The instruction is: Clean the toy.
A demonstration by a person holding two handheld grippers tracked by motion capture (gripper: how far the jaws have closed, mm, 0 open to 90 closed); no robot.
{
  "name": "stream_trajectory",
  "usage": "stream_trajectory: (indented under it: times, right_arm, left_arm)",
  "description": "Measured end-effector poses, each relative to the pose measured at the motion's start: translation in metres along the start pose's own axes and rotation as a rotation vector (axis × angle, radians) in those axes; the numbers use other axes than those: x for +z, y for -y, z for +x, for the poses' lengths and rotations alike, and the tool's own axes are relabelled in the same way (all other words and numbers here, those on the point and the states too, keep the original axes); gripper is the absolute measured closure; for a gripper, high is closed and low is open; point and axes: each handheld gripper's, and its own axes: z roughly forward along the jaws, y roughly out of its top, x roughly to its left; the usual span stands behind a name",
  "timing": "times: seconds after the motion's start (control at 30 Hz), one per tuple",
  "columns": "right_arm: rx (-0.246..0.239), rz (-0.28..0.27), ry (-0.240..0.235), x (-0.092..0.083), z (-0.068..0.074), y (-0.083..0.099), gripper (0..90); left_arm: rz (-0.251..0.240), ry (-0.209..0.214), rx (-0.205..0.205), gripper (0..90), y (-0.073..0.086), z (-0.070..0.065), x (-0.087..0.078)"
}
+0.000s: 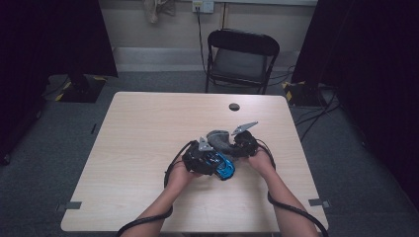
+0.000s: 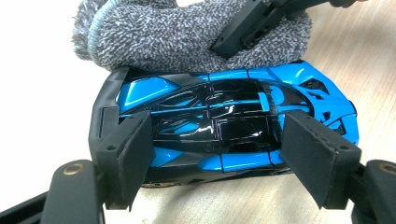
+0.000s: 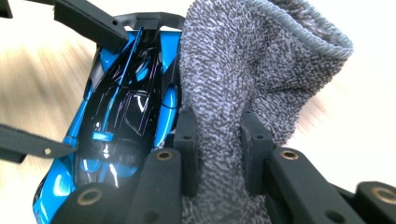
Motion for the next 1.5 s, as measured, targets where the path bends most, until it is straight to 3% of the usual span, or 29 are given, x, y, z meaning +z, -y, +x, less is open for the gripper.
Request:
stream_trajectory:
  times: [1.17,1.5]
  right_arm:
    - [0.032,-0.027,-0.004,-0.026,0.005,0.033,73.2]
    - [0.018,-0.019,-0.005,-0.032,0.006,0.039,73.1]
  left_arm:
    - [0.003,0.012,-0.001,25.5,-0.002,-0.005,0.001]
    - [0.005,0.011,-0.001,25.5,-0.002,-0.006,0.001]
